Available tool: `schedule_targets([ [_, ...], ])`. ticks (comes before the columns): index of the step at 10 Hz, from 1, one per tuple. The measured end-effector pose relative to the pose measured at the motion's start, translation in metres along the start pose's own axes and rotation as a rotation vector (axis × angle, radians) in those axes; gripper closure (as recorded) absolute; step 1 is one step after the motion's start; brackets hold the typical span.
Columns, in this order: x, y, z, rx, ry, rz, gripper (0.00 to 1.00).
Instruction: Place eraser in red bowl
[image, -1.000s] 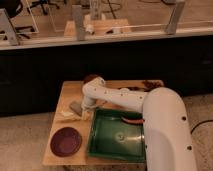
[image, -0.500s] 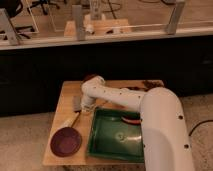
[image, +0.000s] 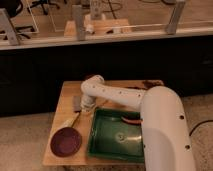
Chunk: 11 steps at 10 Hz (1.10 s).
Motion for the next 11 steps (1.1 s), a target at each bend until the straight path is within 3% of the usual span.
schedule_targets([
  [1, -0.001, 0.001, -0.007, 0.011, -0.004, 0.007, 0.41],
  [3, -0.004, 0.000, -0.017, 0.025, -0.027, 0.018, 0.40],
  [6, -0.001, -0.003, -0.012, 0.025, -0.081, 0.038, 0.40],
  [8, 0.002, -0.003, -0.012, 0.045, -0.170, 0.034, 0.40],
  [10, 0.012, -0.001, -0.017, 0.093, -0.320, 0.009, 0.40],
  [11, 0.012, 0.002, -0.019, 0.107, -0.354, -0.007, 0.40],
])
